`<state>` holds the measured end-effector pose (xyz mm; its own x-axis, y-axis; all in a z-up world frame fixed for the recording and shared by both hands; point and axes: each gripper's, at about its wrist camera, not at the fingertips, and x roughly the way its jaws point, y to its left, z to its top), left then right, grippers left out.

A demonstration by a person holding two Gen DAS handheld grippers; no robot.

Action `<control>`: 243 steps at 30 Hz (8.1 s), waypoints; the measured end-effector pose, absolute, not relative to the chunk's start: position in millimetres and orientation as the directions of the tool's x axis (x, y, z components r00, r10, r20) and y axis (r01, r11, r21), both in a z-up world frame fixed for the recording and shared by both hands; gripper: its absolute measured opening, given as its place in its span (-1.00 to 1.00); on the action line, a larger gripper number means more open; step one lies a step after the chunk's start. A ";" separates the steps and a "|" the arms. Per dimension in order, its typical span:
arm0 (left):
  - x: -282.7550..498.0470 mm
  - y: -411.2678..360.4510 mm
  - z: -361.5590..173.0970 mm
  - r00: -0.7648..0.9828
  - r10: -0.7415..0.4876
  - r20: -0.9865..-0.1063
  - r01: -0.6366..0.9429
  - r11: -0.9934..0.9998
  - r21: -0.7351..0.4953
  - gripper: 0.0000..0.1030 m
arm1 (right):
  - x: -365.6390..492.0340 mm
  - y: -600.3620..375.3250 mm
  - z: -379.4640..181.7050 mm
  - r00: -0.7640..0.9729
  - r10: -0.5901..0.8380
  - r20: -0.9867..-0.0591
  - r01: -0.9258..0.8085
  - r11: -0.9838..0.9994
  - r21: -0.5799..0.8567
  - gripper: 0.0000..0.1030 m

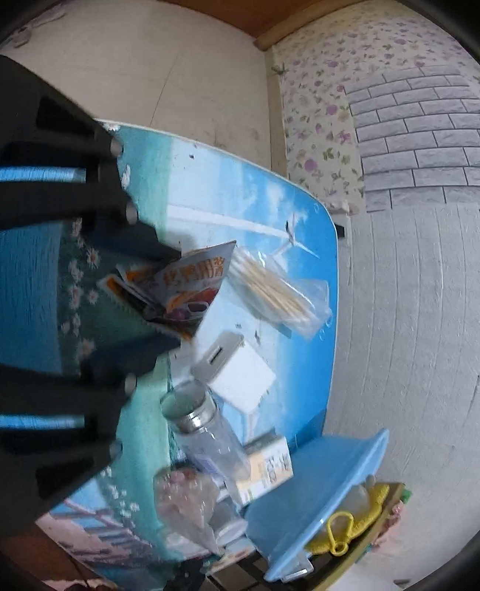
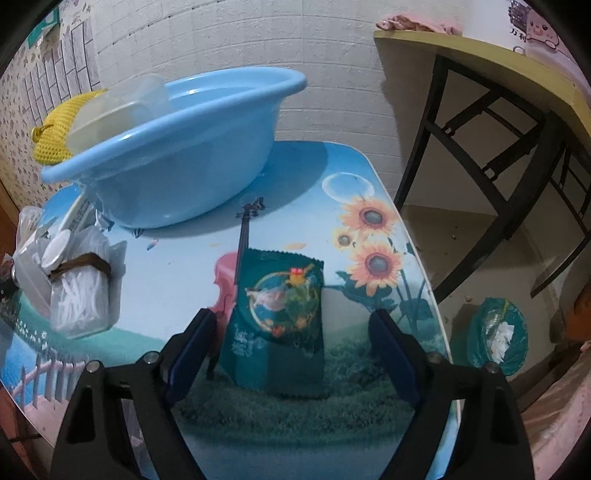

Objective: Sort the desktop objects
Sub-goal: 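Grasp the snack bag with the left gripper while the right gripper nears the green packet, then lift the snack bag with the left gripper while the right gripper grasps the green packet, then carry the snack bag and green packet over the basin and release both, then withdraw both grippers from the basin back over the table, then grasp the clear bottle with the left gripper while the right gripper grasps the cotton-swab box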

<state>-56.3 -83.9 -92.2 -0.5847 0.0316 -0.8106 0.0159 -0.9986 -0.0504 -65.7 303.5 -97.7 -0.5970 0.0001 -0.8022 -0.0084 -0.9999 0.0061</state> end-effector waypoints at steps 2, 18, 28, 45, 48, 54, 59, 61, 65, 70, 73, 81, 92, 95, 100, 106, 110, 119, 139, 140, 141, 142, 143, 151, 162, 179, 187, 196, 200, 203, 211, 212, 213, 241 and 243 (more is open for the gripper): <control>-56.2 -83.6 -91.8 -0.585 0.025 -0.810 0.017 -0.999 -0.043 -0.39 | -68.2 303.1 -98.2 -0.600 0.003 -0.800 -0.009 -1.000 0.004 0.66; -33.2 -71.2 -87.4 -0.570 0.019 -0.821 0.013 -0.999 -0.032 -0.42 | -53.5 293.6 -88.3 -0.613 -0.084 -0.785 0.078 -0.996 0.046 -0.13; -17.2 -55.1 -85.4 -0.554 0.024 -0.832 -0.025 -1.000 -0.012 -0.42 | -43.6 286.4 -78.0 -0.623 -0.127 -0.772 0.109 -0.991 0.075 -0.13; -24.7 -56.1 -91.7 -0.578 0.034 -0.816 -0.026 -0.999 -0.023 -0.26 | -39.6 269.3 -78.7 -0.601 -0.145 -0.786 0.153 -0.986 0.065 -0.13; -25.7 -56.7 -90.7 -0.581 0.041 -0.813 -0.025 -0.999 -0.033 -0.38 | -39.7 268.0 -77.0 -0.601 -0.147 -0.785 0.157 -0.986 0.064 -0.13; -22.6 -57.5 -84.0 -0.575 0.046 -0.817 -0.015 -0.999 -0.045 -0.42 | -37.5 268.7 -63.2 -0.625 -0.153 -0.765 0.167 -0.984 0.060 -0.13; -21.8 -55.0 -69.4 -0.562 0.051 -0.825 -0.007 -0.998 -0.057 -0.42 | -35.2 270.1 -46.8 -0.638 -0.172 -0.750 0.171 -0.982 0.079 -0.13; -20.4 -53.3 -60.8 -0.566 0.055 -0.822 -0.005 -0.998 -0.063 -0.42 | -32.7 270.2 -39.2 -0.647 -0.189 -0.739 0.182 -0.979 0.091 -0.13; -15.9 -43.2 -37.2 -0.602 0.068 -0.795 -0.033 -0.998 -0.060 -0.42 | -27.0 269.3 -23.7 -0.671 -0.204 -0.713 0.200 -0.976 0.091 -0.13; -17.3 -30.9 -10.2 -0.642 0.092 -0.761 -0.062 -0.996 -0.067 -0.42 | -25.3 271.2 -8.8 -0.691 -0.220 -0.688 0.204 -0.973 0.107 -0.13; -20.9 -22.9 3.0 -0.660 0.106 -0.744 -0.084 -0.994 -0.068 -0.42 | -24.7 273.5 -0.3 -0.706 -0.232 -0.669 0.207 -0.971 0.118 -0.13; -45.5 11.6 30.3 -0.690 0.171 -0.703 -0.160 -0.984 -0.082 -0.42 | -42.5 270.4 17.1 -0.739 -0.255 -0.624 0.226 -0.966 0.127 -0.13; -109.2 79.9 44.3 -0.683 0.234 -0.692 -0.287 -0.957 -0.040 -0.42 | -96.3 268.0 27.8 -0.763 -0.283 -0.581 0.256 -0.958 0.129 -0.13; -127.9 98.8 44.9 -0.682 0.242 -0.690 -0.312 -0.950 -0.024 -0.42 | -116.1 266.5 24.7 -0.758 -0.286 -0.587 0.264 -0.956 0.125 -0.13; -157.0 120.5 33.8 -0.660 0.251 -0.708 -0.339 -0.941 -0.018 -0.42 | -143.3 267.3 12.6 -0.740 -0.295 -0.604 0.274 -0.953 0.129 -0.13; -179.5 137.0 19.0 -0.660 0.236 -0.713 -0.360 -0.933 0.024 -0.32 | -166.4 272.6 -6.3 -0.719 -0.307 -0.624 0.267 -0.950 0.160 -0.13; -182.3 137.2 19.9 -0.667 0.244 -0.705 -0.366 -0.930 0.024 0.54 | -173.2 272.2 -11.2 -0.710 -0.306 -0.634 0.269 -0.950 0.157 -0.13; -167.9 118.9 25.1 -0.699 0.189 -0.689 -0.311 -0.949 0.055 1.00 | -172.6 275.4 -16.3 -0.705 -0.288 -0.648 0.226 -0.957 0.181 -0.10; -85.7 25.2 18.5 -0.674 0.148 -0.724 -0.173 -0.984 -0.041 1.00 | -125.7 268.1 7.2 -0.735 -0.189 -0.651 0.144 -0.982 0.123 0.27; -81.6 22.3 18.5 -0.676 0.145 -0.722 -0.167 -0.985 -0.042 1.00 | -122.4 267.9 8.3 -0.736 -0.188 -0.650 0.142 -0.982 0.123 0.27; -77.8 20.9 18.6 -0.679 0.138 -0.721 -0.162 -0.986 -0.037 1.00 | -119.1 267.6 9.7 -0.738 -0.187 -0.648 0.140 -0.982 0.124 0.27; -73.7 19.3 18.8 -0.684 0.131 -0.718 -0.158 -0.987 -0.029 1.00 | -114.8 267.3 11.0 -0.742 -0.186 -0.644 0.138 -0.983 0.125 0.27; -68.5 16.9 19.5 -0.691 0.122 -0.713 -0.153 -0.988 -0.020 1.00 | -108.6 267.1 13.4 -0.751 -0.191 -0.632 0.138 -0.982 0.132 0.27; -45.1 4.3 24.6 -0.711 0.115 -0.694 -0.142 -0.990 -0.018 1.00 | -74.4 251.8 29.5 -0.782 -0.194 -0.592 0.158 -0.981 0.113 0.28; -28.1 -13.6 7.9 -0.701 0.103 -0.706 -0.118 -0.993 -0.029 1.00 | -49.6 233.4 4.5 -0.758 -0.261 -0.598 0.209 -0.965 0.157 1.00; -23.6 -22.0 -12.7 -0.683 0.108 -0.723 -0.114 -0.993 -0.041 1.00 | -46.5 220.8 -28.3 -0.648 -0.219 -0.730 0.188 -0.974 0.125 1.00; -23.5 -23.1 -26.5 -0.663 0.116 -0.740 -0.115 -0.992 -0.053 1.00 | -44.7 219.3 -43.3 -0.611 -0.201 -0.766 0.172 -0.978 0.119 0.95; -22.7 -24.9 -41.9 -0.638 0.126 -0.760 -0.114 -0.991 -0.069 1.00 | -45.5 223.6 -52.3 -0.601 -0.171 -0.781 0.125 -0.985 0.120 0.92; -23.3 -23.6 -50.9 -0.626 0.126 -0.770 -0.114 -0.991 -0.069 1.00 | -45.1 226.3 -57.9 -0.594 -0.165 -0.788 0.113 -0.986 0.122 0.92; -24.3 -22.3 -60.1 -0.610 0.123 -0.782 -0.115 -0.991 -0.067 1.00 | -44.8 230.1 -62.5 -0.589 -0.161 -0.792 0.102 -0.987 0.125 0.92; -26.3 -20.7 -78.9 -0.580 0.120 -0.806 -0.102 -0.992 -0.074 1.00 | -42.2 233.4 -72.1 -0.576 -0.174 -0.799 0.105 -0.985 0.139 0.91; -26.4 -20.6 -79.9 -0.578 0.122 -0.807 -0.102 -0.992 -0.076 1.00 | -42.2 232.6 -72.8 -0.574 -0.173 -0.800 0.107 -0.985 0.136 0.91; -26.3 -21.0 -80.8 -0.578 0.124 -0.807 -0.103 -0.992 -0.078 1.00 | -42.0 231.7 -73.2 -0.574 -0.171 -0.801 0.109 -0.985 0.133 0.91; -61.6 -29.4 -96.4 -0.583 0.146 -0.799 -0.169 -0.984 -0.056 0.74 | -51.4 213.5 -77.2 -0.573 -0.197 -0.796 0.174 -0.978 0.117 0.77; -66.2 -28.7 -97.2 -0.581 0.152 -0.800 -0.181 -0.982 -0.056 0.58 | -52.5 210.0 -75.8 -0.583 -0.193 -0.790 0.186 -0.977 0.102 0.75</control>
<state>-66.2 -28.7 -97.2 -0.5807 0.1523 -0.7997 -0.1807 -0.9820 -0.0558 -52.5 210.0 -75.8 -0.5827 -0.1928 -0.7895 0.1856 -0.9774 0.1016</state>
